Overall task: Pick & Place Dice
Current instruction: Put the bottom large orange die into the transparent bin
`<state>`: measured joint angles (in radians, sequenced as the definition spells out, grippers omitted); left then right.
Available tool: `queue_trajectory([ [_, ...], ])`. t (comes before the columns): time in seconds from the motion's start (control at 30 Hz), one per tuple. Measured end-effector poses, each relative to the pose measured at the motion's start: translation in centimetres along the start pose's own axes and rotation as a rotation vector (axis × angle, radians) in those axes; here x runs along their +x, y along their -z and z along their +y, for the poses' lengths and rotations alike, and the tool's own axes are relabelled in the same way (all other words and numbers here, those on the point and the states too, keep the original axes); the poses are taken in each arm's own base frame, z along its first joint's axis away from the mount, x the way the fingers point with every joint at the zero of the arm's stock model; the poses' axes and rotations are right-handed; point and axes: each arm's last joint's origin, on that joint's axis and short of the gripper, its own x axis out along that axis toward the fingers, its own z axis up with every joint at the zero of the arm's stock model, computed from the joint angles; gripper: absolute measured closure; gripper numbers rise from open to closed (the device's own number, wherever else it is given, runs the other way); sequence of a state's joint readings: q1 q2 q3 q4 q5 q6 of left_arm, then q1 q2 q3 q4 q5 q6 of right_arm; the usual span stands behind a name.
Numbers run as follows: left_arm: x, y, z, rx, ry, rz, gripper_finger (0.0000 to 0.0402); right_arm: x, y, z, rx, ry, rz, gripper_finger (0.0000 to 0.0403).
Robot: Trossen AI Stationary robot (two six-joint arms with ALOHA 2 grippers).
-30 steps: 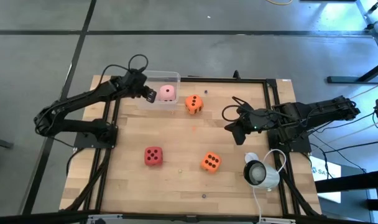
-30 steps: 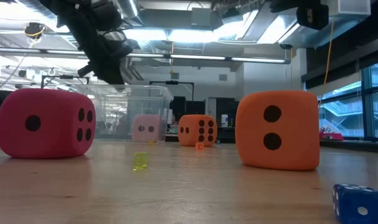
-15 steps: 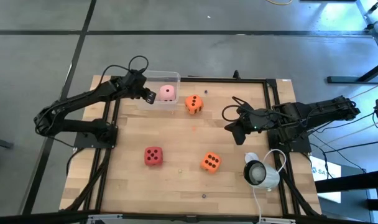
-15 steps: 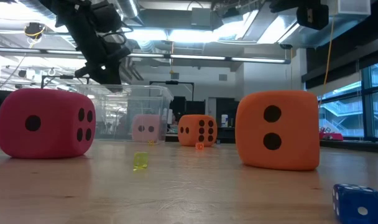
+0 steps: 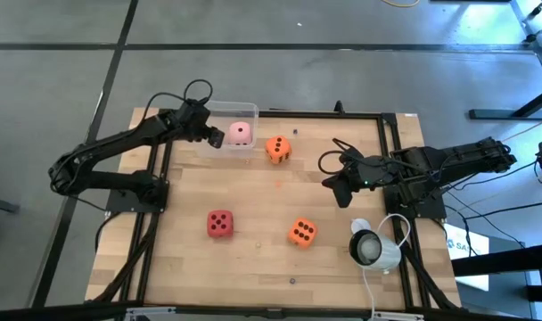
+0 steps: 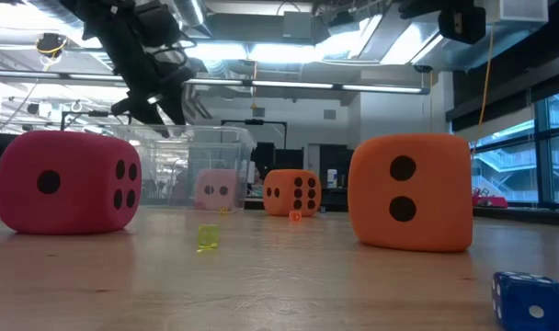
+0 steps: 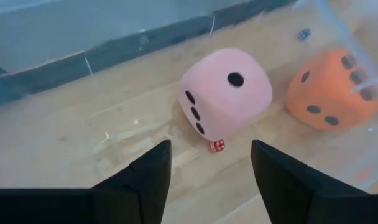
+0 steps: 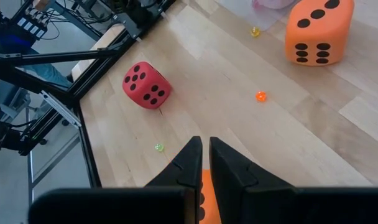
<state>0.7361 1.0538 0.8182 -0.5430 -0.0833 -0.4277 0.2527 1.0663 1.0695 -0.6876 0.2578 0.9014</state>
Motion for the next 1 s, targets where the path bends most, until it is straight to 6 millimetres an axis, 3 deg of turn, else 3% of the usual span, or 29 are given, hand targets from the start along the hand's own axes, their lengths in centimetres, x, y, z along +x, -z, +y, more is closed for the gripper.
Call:
queue_trajectory([
  [0.37,-3.0,-2.8,-1.5,-0.023,0.122,-0.105,0.0194,0.3,-0.7,-0.7,-0.003,0.068,-0.046,0.0371],
  [0.77,-6.0,-1.8,-2.2,0.016,0.214,-0.122,0.0194,0.7,-2.9,-3.3,-0.068,0.107,-0.010,0.0371],
  [1.0,-7.5,-1.4,-2.2,-0.010,0.225,-0.165,0.0194,-1.5,-2.4,-5.2,-0.062,0.147,-0.055,0.0371],
])
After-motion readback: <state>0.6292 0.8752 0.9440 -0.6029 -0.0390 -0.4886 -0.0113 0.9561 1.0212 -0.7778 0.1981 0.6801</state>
